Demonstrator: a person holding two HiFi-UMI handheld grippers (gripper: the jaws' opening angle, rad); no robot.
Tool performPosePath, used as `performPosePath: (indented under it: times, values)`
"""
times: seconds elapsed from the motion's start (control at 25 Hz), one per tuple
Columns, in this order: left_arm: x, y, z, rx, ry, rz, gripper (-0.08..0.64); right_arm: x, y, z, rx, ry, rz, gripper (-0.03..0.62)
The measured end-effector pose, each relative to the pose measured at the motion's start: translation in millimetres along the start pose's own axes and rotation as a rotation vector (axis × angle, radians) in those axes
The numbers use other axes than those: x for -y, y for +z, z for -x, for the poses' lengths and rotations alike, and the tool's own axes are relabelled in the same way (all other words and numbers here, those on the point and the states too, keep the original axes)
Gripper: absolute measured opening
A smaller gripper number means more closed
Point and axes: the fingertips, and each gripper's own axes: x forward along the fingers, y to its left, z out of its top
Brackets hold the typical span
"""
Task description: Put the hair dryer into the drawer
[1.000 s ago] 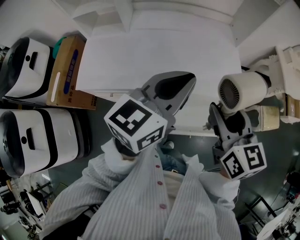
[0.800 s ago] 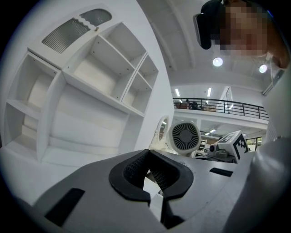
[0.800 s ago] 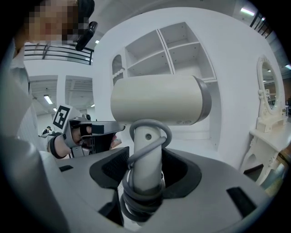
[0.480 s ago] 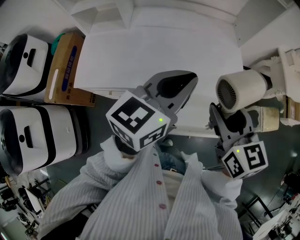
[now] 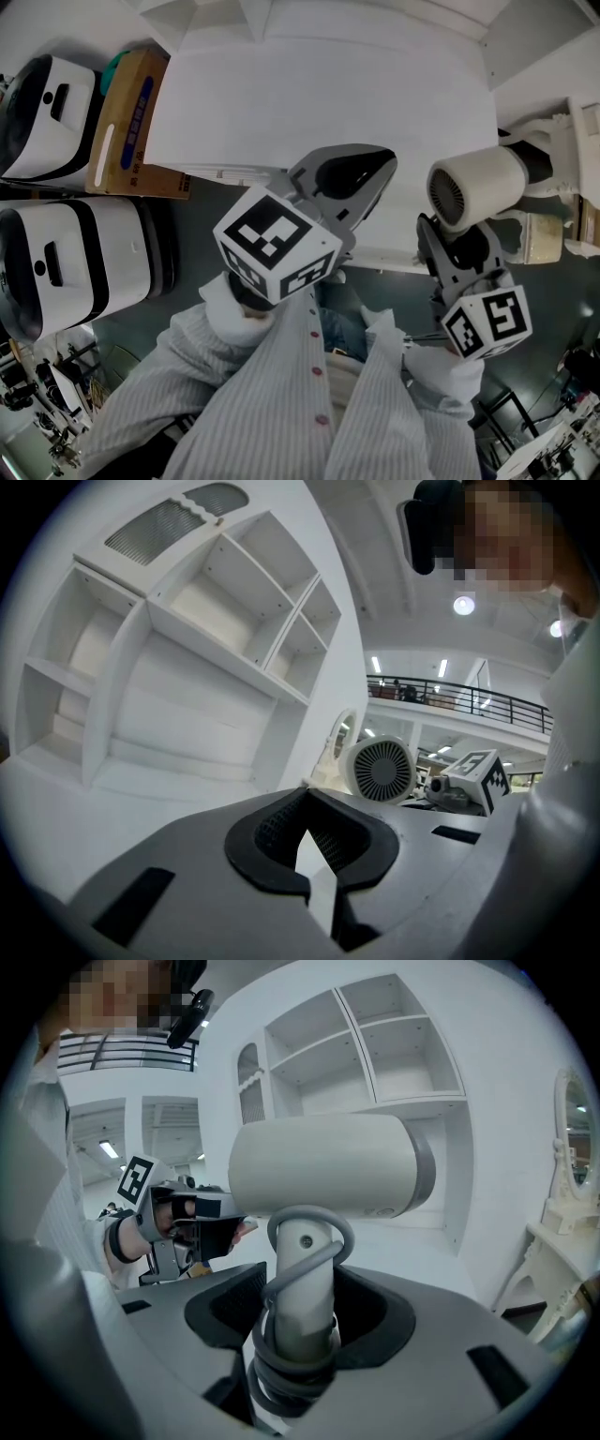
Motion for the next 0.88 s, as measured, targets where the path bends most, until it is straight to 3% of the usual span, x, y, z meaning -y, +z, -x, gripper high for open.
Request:
performPosePath:
  times: [0.48,0.88]
  values:
    - [-29,-45,-7,-0.059,0.036,0.037,0.009,3,-61,-32,-0.157,0.056,0.032,0.212]
    - [-43,-104,-14,-0.133,0.053,0.066,0.009,8,-116,-53,-0.276,0.112,0.068,0.212]
